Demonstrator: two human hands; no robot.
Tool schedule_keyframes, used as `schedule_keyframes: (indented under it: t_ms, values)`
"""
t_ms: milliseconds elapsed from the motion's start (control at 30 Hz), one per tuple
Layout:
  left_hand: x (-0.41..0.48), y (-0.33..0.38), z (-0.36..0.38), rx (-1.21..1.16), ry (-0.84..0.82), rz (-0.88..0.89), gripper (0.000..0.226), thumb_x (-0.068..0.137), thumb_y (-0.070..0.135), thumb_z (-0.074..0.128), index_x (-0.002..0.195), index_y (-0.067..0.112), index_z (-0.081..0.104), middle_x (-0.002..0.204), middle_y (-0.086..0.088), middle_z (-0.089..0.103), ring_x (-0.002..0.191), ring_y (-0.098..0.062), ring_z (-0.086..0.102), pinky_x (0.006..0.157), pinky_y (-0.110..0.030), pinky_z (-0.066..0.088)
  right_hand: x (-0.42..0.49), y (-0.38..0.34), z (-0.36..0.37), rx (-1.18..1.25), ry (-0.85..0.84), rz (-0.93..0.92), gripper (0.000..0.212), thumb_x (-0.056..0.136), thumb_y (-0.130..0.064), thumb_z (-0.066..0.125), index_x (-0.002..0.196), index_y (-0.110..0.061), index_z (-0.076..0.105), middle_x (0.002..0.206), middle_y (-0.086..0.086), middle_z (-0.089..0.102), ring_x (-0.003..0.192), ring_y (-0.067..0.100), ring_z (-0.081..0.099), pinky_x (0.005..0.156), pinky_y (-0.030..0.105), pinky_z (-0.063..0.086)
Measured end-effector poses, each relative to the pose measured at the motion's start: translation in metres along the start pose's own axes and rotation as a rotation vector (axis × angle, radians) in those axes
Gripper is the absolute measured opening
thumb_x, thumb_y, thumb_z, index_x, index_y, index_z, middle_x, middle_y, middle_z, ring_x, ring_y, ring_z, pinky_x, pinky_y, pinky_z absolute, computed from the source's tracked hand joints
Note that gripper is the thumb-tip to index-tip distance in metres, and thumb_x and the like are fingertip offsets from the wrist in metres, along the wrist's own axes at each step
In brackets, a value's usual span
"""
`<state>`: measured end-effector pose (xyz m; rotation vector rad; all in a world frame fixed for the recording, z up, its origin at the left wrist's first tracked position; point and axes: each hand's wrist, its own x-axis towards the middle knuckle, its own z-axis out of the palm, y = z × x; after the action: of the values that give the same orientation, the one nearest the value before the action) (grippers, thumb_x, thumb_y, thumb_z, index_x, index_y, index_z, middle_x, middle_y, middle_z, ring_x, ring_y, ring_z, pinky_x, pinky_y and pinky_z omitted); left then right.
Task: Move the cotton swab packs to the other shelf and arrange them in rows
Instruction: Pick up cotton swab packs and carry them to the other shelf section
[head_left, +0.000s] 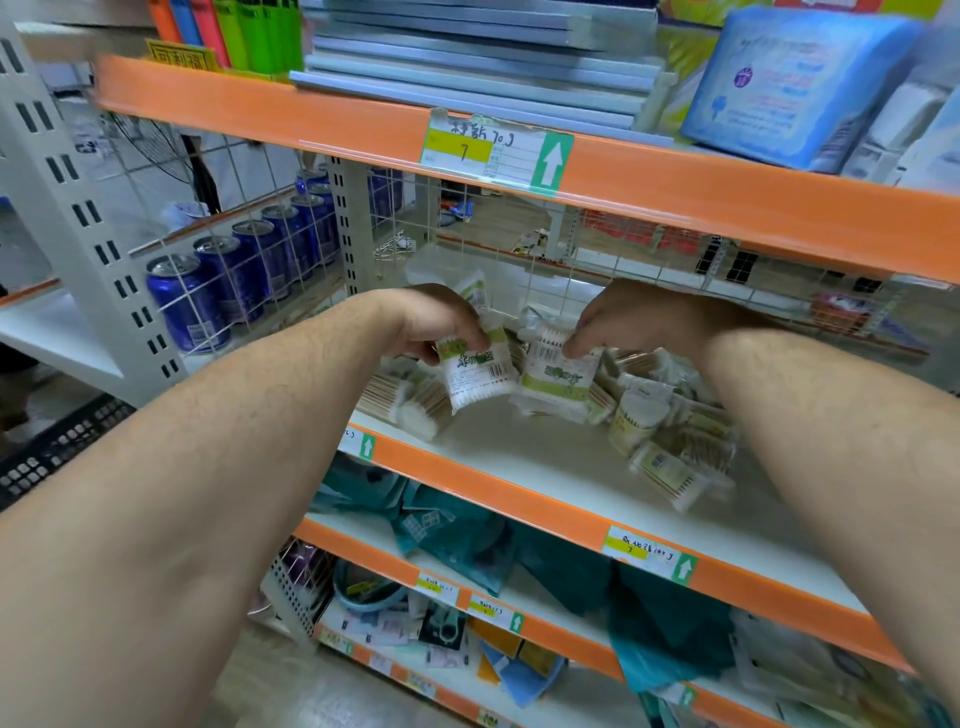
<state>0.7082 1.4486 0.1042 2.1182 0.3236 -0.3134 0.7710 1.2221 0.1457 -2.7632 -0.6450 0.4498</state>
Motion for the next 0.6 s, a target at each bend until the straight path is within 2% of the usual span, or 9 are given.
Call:
schedule_keyframes:
  t_ms: [33, 100, 133, 167, 233, 300, 367, 500, 600]
  values:
    - [-0.0002, -0.0003, -0.0005, 0.008, -0.004, -0.001, 0.033, 0.081, 0.013, 0.074, 0.112, 0.017, 0.063, 0.136, -0.002, 0.056, 0.127, -0.025, 0.049, 0.074, -0.029, 0.047, -0.0010, -0.0003, -0.0003, 0.014, 0.012, 0.005, 0.039, 0.078, -0.043, 0.074, 0.082, -0.005, 0.068, 0.071, 0.002, 0.053, 0.063, 0.018, 0.047, 0.060, 0.027, 0.036]
    - [-0.0009, -0.0010, -0.0014, 0.023, -0.022, 0.000, 0.025, 0.081, 0.012, 0.072, 0.106, 0.013, 0.066, 0.101, 0.000, 0.070, 0.094, -0.019, 0.063, 0.065, -0.027, 0.046, -0.0011, 0.0018, -0.0010, 0.049, 0.053, -0.006, 0.039, 0.078, -0.039, 0.073, 0.083, -0.001, 0.066, 0.072, 0.004, 0.052, 0.064, 0.020, 0.047, 0.062, 0.029, 0.036]
    - [-0.0018, -0.0009, -0.0020, 0.031, -0.027, 0.002, 0.025, 0.082, 0.011, 0.070, 0.107, 0.011, 0.067, 0.083, 0.001, 0.068, 0.076, -0.016, 0.062, 0.061, -0.026, 0.043, -0.0006, 0.0032, -0.0009, 0.065, 0.080, -0.023, 0.035, 0.079, -0.033, 0.073, 0.083, 0.000, 0.065, 0.072, 0.006, 0.054, 0.063, 0.021, 0.048, 0.063, 0.031, 0.038]
    - [-0.0027, -0.0009, -0.0021, 0.040, -0.024, 0.003, 0.025, 0.082, 0.010, 0.069, 0.108, 0.009, 0.067, 0.077, 0.000, 0.065, 0.067, -0.016, 0.056, 0.058, -0.026, 0.041, 0.0005, 0.0048, -0.0002, 0.087, 0.110, -0.044, 0.026, 0.079, -0.026, 0.071, 0.082, -0.002, 0.064, 0.068, 0.007, 0.055, 0.059, 0.021, 0.049, 0.062, 0.031, 0.039]
    - [-0.0030, -0.0014, -0.0026, 0.044, -0.025, 0.009, 0.027, 0.082, 0.009, 0.069, 0.109, 0.008, 0.066, 0.087, -0.007, 0.064, 0.072, -0.019, 0.056, 0.061, -0.028, 0.041, 0.0000, 0.0075, 0.0025, 0.194, 0.138, -0.049, 0.016, 0.083, -0.015, 0.067, 0.095, -0.014, 0.058, 0.066, 0.010, 0.060, 0.053, 0.023, 0.052, 0.056, 0.033, 0.044]
    - [-0.0033, -0.0011, -0.0024, 0.035, -0.040, 0.010, 0.029, 0.081, 0.009, 0.069, 0.110, 0.009, 0.065, 0.098, -0.010, 0.069, 0.083, -0.023, 0.061, 0.067, -0.030, 0.044, -0.0035, 0.0071, 0.0055, 0.316, 0.095, -0.049, 0.044, 0.088, -0.007, 0.062, 0.125, -0.026, 0.049, 0.086, 0.018, 0.066, 0.055, 0.027, 0.060, 0.054, 0.037, 0.054]
    - [-0.0039, -0.0010, -0.0022, 0.017, -0.046, 0.019, 0.026, 0.082, 0.006, 0.068, 0.107, 0.010, 0.064, 0.096, -0.008, 0.069, 0.084, -0.023, 0.061, 0.068, -0.031, 0.047, -0.0055, 0.0055, 0.0075, 0.362, 0.045, -0.050, 0.057, 0.089, -0.001, 0.056, 0.135, -0.034, 0.045, 0.105, 0.017, 0.061, 0.055, 0.026, 0.066, 0.055, 0.036, 0.059]
    - [-0.0027, -0.0060, -0.0010, -0.100, -0.107, 0.031, 0.027, 0.086, -0.007, 0.060, 0.109, 0.009, 0.061, 0.106, -0.014, 0.072, 0.099, -0.029, 0.069, 0.081, -0.037, 0.057, -0.0017, 0.0057, 0.0082, 0.317, 0.145, -0.060, 0.026, 0.085, -0.010, 0.066, 0.108, -0.021, 0.059, 0.100, 0.012, 0.060, 0.064, 0.027, 0.069, 0.058, 0.041, 0.061]
    - [-0.0035, -0.0076, -0.0021, -0.212, -0.111, 0.065, 0.026, 0.086, -0.010, 0.056, 0.107, 0.005, 0.061, 0.101, -0.014, 0.075, 0.094, -0.029, 0.072, 0.075, -0.036, 0.058, -0.0011, 0.0059, 0.0072, 0.330, 0.191, -0.050, 0.026, 0.080, -0.019, 0.075, 0.101, -0.016, 0.060, 0.093, 0.008, 0.060, 0.065, 0.025, 0.065, 0.064, 0.041, 0.061]
